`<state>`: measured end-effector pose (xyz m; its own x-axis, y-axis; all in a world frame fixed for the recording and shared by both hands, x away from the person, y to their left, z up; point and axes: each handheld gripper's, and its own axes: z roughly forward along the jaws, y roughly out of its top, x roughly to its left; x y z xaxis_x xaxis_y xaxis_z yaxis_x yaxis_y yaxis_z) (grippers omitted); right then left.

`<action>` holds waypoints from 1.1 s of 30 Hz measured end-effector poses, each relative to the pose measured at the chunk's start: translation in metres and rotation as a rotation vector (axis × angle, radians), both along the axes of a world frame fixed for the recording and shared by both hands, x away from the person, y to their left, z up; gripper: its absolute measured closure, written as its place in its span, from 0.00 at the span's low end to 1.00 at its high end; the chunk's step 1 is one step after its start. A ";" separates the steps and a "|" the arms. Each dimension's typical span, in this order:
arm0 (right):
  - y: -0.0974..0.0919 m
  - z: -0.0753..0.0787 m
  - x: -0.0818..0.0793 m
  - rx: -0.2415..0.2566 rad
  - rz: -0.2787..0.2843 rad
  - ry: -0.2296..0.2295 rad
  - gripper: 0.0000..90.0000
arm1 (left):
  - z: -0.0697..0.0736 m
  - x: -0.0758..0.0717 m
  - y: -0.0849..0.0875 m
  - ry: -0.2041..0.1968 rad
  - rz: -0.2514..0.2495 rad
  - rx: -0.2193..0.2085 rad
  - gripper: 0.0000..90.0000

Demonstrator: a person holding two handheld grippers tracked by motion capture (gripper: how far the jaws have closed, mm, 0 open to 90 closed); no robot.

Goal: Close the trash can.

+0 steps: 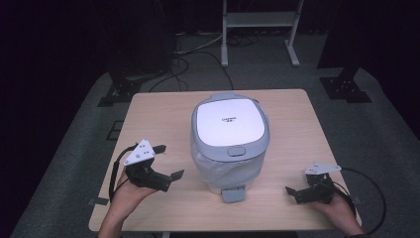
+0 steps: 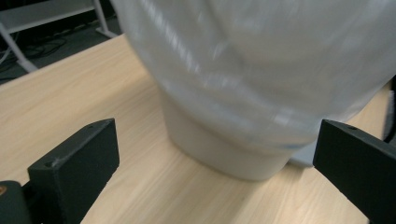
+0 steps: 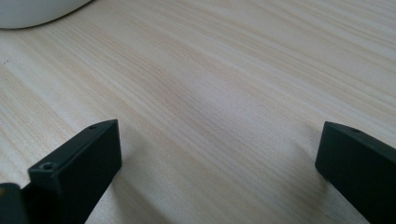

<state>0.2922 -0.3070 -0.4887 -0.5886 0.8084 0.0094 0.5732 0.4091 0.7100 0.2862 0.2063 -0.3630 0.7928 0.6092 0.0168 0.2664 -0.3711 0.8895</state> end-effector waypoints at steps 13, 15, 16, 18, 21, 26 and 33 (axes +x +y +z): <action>0.000 0.000 0.000 0.000 0.000 0.000 0.00 | -0.056 -0.003 0.009 0.054 0.042 0.091 0.00; 0.000 0.000 -0.001 0.000 0.000 0.002 0.00 | -0.065 -0.003 0.010 0.065 0.048 0.101 0.00; 0.000 0.000 -0.001 0.000 0.000 0.002 0.00 | -0.068 -0.003 0.011 0.076 0.049 0.104 0.00; 0.000 0.000 -0.001 -0.001 0.002 0.000 0.00 | -0.075 -0.003 0.012 0.093 0.050 0.118 0.00; 0.000 0.000 -0.001 0.000 0.001 0.002 0.00 | -0.086 -0.002 0.014 0.119 0.062 0.170 0.00; 0.000 0.000 -0.001 0.000 0.001 0.002 0.00 | -0.100 0.002 0.016 0.171 0.070 0.212 0.00; 0.000 0.000 -0.001 0.000 0.001 0.002 0.00 | -0.112 0.005 0.016 0.216 0.071 0.261 0.00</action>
